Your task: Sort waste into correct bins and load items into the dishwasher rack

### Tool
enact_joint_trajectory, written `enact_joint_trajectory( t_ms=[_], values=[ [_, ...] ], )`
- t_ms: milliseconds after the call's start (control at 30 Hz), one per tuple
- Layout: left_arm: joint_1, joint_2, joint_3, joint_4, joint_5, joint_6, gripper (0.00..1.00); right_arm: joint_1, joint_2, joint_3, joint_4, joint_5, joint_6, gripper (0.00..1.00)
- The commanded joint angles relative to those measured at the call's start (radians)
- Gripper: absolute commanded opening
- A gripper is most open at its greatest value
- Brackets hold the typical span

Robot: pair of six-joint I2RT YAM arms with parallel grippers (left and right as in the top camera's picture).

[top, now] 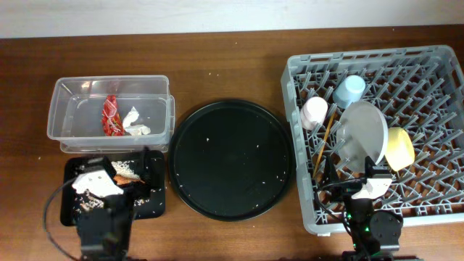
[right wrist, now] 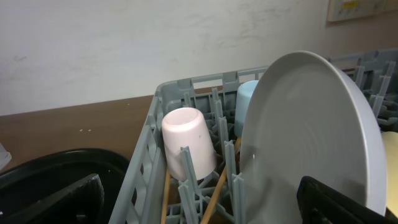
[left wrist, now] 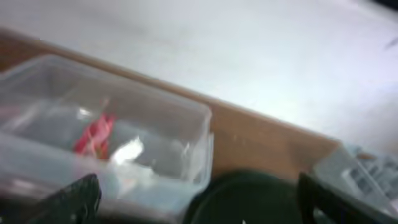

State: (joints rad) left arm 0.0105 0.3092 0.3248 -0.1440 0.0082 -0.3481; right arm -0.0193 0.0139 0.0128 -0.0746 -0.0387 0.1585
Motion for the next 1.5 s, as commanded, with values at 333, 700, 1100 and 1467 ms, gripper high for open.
enact_joint_trajectory(
  t_ms=[333,700,1100,1467],
  values=[
    [-0.03,-0.28,-0.316,0.061,-0.007,0.027,0.99,-0.008,-0.008,-0.007,-0.001,0.009,0.006,0.98],
    [-0.097,-0.304,-0.316,0.06,-0.016,0.43,0.99,-0.008,-0.008,-0.007,-0.001,0.009,0.006,0.98],
    [-0.097,-0.304,-0.316,0.061,-0.014,0.429,0.99,-0.008,-0.008,-0.007,-0.001,0.009,0.006,0.98],
    [-0.097,-0.304,-0.316,0.061,-0.014,0.429,0.99,-0.008,-0.008,-0.007,-0.001,0.009,0.006,0.98]
  ],
)
